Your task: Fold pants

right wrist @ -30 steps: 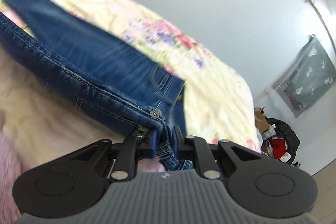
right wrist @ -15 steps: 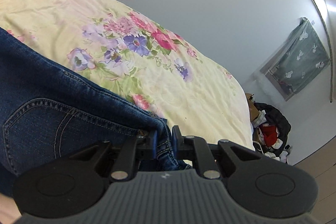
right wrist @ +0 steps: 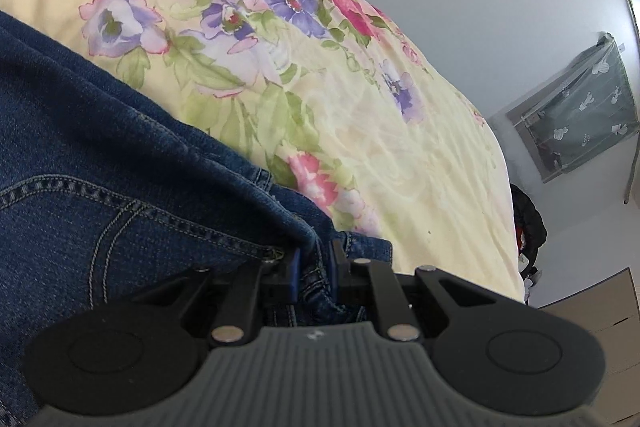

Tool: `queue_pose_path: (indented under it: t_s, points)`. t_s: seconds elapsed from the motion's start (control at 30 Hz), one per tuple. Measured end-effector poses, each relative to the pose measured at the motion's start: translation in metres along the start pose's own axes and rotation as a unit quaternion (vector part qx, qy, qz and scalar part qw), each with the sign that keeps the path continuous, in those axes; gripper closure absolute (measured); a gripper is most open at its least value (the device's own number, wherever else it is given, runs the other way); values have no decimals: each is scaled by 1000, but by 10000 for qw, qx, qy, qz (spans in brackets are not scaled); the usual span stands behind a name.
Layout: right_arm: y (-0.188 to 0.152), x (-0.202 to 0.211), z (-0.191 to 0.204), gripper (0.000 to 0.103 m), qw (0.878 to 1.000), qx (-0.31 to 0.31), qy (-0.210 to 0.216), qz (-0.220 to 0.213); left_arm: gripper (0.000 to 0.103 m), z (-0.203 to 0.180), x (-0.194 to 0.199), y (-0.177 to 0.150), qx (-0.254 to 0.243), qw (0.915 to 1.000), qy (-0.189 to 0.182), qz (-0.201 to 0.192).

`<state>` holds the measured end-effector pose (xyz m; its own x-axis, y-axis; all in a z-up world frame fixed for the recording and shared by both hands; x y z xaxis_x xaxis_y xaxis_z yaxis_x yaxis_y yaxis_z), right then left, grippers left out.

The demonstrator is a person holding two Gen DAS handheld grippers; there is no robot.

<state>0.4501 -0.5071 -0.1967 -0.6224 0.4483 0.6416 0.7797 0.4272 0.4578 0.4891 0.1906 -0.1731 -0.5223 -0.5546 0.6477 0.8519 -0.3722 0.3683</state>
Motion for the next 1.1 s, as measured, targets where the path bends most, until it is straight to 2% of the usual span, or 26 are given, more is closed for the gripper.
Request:
queue_pose_path:
  t_s: [0.1,0.17,0.23,0.3,0.4,0.5,0.57,0.63,0.7,0.77,0.87,0.93,0.97,1.0,1.1]
  points:
    - [0,12,-3,96,9996,79,-180,-205,100,13,8,-1,331,9993,-76,-166]
    - [4,27,-9,96,9977,81,-411,-530,100,24,15,3,479,9984,-72,-288]
    - [13,36,-15,96,9957,-38,-531,-764,100,32,14,6,606,9978,-72,-248]
    - [21,31,-16,97,9964,-132,-487,-675,100,34,10,7,760,9969,-160,-119]
    - [23,11,-3,97,9987,77,-443,-257,96,30,6,8,796,9963,-233,-239]
    - [17,-2,12,96,9980,345,-519,-75,79,36,2,6,826,9957,-302,-292]
    - [18,-5,13,92,9977,323,-601,-27,47,45,1,5,697,9968,-209,-333]
    - [18,-3,12,77,9971,294,-709,-14,32,57,2,2,630,9969,-220,-426]
    - [15,0,6,63,9961,249,-848,19,26,71,6,0,704,9957,-363,-476]
    - [10,4,-3,57,9953,78,-956,91,20,85,9,-1,817,9945,-456,-468]
    - [3,15,-16,52,9938,-255,-1076,141,20,105,8,0,927,9952,-109,-290]
    - [-3,23,-20,51,9933,-335,-1096,152,26,122,8,-2,1020,9939,391,-181]
    - [-6,27,-21,51,9932,-344,-1106,151,29,130,9,-4,1226,9912,473,-153]
    - [-7,32,-21,51,9931,-359,-1110,115,30,138,11,-8,1481,9882,369,-131]
    - [-9,54,-21,51,9923,-534,-1111,-83,30,155,21,-30,2351,9706,-485,-159]
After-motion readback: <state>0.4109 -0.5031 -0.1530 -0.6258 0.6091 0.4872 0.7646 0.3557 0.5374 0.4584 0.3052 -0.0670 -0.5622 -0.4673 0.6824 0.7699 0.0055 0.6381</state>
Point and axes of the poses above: each gripper's, at about its wrist camera, not at the fingertips, and x roughly against the way its jaws point, z to its left, y to its top, the point moved 4 cm from there along -x, roughly the way its jaws point, and after that the axes turned 3 degrees about -z, right-handed, at the moved point
